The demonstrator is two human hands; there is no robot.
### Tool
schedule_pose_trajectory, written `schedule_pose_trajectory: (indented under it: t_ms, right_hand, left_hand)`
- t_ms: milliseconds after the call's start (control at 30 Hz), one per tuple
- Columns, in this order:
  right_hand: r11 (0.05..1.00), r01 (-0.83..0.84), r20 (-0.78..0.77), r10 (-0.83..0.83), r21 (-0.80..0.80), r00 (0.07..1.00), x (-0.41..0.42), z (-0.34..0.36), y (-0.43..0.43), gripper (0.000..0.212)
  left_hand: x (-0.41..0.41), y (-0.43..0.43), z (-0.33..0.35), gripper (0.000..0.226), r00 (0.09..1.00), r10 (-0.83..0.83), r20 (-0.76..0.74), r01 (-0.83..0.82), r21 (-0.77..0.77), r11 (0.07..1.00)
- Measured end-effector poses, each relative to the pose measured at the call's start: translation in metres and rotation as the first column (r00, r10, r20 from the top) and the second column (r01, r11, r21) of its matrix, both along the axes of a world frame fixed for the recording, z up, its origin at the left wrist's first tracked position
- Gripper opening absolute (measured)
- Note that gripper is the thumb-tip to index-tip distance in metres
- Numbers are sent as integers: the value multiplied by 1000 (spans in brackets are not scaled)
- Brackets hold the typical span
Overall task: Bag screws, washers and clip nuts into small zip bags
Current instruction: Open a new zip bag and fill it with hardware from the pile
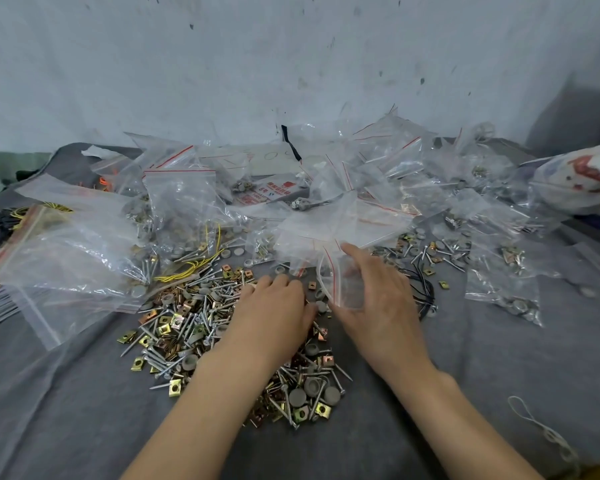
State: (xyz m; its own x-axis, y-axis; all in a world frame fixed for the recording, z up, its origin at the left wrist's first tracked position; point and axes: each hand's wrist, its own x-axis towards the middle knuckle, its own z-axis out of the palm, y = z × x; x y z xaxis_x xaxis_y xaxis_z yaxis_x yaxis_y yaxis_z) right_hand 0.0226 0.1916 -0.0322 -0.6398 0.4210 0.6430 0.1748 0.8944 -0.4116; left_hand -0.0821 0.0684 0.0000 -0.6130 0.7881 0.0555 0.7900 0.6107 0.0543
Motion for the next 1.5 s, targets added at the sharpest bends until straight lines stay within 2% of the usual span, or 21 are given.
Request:
schedule_pose_trajectory:
  t_ms: [200, 333, 500, 700, 900, 1033, 1133, 1200, 1267, 1400, 1500]
  right_hand:
    - [998, -25, -10, 24, -50, 1000, 2, 2, 1, 64]
    - [999, -10, -19, 9, -48, 1000, 3, 3, -1, 63]
    - [998, -2, -24, 0, -60, 1000, 4, 4, -2, 62]
    - [998, 4, -27, -6, -59, 1000, 3, 3, -1, 61]
    - [999, -8, -19, 7, -54, 1000, 3, 1, 1, 63]
    - [998, -13, -7, 13, -62, 1000, 3, 1, 1, 63]
    - [998, -13, -5, 13, -64, 1000, 3, 2, 0, 62]
    - [998, -11, -6, 11, -63, 1000, 3, 2, 0, 61]
    - [998, -16, -1, 16, -63, 1000, 3, 2, 0, 62]
    - [998, -22, -10, 22, -56, 1000, 3, 1, 1, 65]
    - [998, -12, -30, 11, -59, 1000, 2, -1, 2, 65]
  left_hand:
    - [6, 12, 0, 33, 1000, 15, -4, -15, -47, 999]
    - [5, 12, 0, 25, 999, -15, 33, 14, 32, 999]
    - [-3, 6, 3, 10, 985, -27, 169, -1, 169, 986]
    - [-6, -1, 2, 19, 978, -18, 208, -27, 211, 977]
    - [-7, -2, 3, 9, 952, -46, 302, -92, 426, 900]
    - [-9, -3, 2, 18, 944, -43, 326, -139, 513, 847]
    - [-10, -4, 1, 17, 937, -62, 344, -138, 525, 840]
    - [-10, -4, 1, 26, 937, -79, 341, -126, 539, 833]
    - [-9, -3, 7, 30, 927, -119, 356, -134, 608, 783]
    - [-2, -2, 24, 24, 880, -264, 394, -186, 800, 571]
    - [3, 1, 32, 19, 847, -320, 425, -204, 815, 543]
